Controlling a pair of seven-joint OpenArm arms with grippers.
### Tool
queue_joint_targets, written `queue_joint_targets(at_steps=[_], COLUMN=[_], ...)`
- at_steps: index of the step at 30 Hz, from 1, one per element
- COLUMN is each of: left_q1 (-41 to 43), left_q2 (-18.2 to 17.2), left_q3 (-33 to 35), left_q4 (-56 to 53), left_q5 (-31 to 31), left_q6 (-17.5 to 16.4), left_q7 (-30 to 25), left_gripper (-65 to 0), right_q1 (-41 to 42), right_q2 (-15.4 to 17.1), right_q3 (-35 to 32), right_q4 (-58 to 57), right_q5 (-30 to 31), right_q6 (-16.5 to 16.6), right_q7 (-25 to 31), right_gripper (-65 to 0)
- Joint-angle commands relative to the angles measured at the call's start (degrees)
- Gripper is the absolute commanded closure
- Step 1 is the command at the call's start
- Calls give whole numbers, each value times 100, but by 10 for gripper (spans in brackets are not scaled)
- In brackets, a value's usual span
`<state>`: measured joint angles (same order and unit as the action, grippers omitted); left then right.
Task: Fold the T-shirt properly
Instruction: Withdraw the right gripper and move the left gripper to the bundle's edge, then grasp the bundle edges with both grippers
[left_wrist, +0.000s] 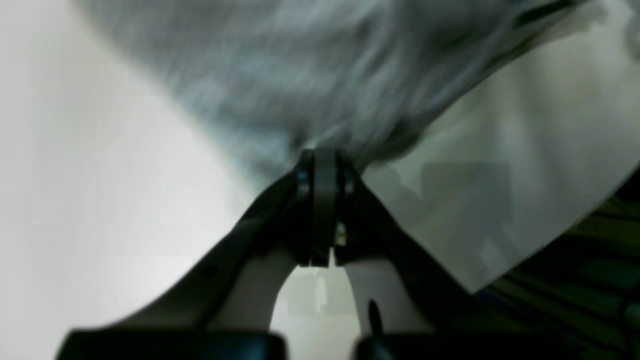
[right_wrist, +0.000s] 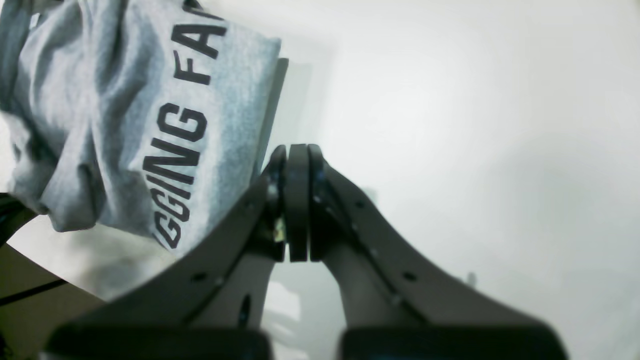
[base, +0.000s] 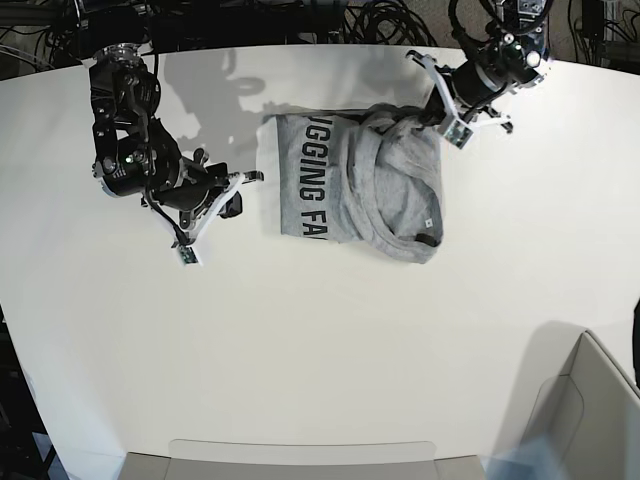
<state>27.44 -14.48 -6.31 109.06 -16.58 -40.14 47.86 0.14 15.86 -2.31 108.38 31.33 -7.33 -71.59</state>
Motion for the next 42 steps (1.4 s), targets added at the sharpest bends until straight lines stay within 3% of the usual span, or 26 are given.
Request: queue_joint_targets(at_steps=[1, 5, 9, 12, 17, 21, 24, 31, 42], left_q1=[109, 372, 328, -94, -340, -665, -850, -1043, -727], left_q2=[-68, -16, 617, 890, 1048, 995, 767, 485, 362], left_q3=[-253, -728, -701, -42, 1101, 1558, 1778, 1769, 477], left_q4=[97, 448, 818, 818, 800, 721, 466, -114, -141], left_q5=[-43, -78, -87, -70, -52, -52, -43, -43, -52], left_q6=[14, 14, 14, 14, 14, 14, 14, 194, 265], left_q7=[-359, -693, -975, -869, -693, -676, -667, -702, -684], left_gripper=[0, 0, 0, 0, 0, 0, 0, 0, 0], right_q1=[96, 87, 87, 87, 52, 17, 8, 8, 17], right_q2=[36, 36, 27, 1, -43, -34, -16, 1, 1], right_q3=[24, 24, 15, 15, 15, 15, 15, 15, 15], right_q4=[94, 94, 94, 94, 94, 94, 94, 85, 85], right_q5=[27, 27, 27, 27, 27, 27, 27, 27, 27], right_q6=[8, 8, 8, 8, 8, 8, 8, 8, 8], right_q7=[87, 87, 87, 87, 87, 87, 87, 87, 87], right_gripper=[0, 0, 0, 0, 0, 0, 0, 0, 0])
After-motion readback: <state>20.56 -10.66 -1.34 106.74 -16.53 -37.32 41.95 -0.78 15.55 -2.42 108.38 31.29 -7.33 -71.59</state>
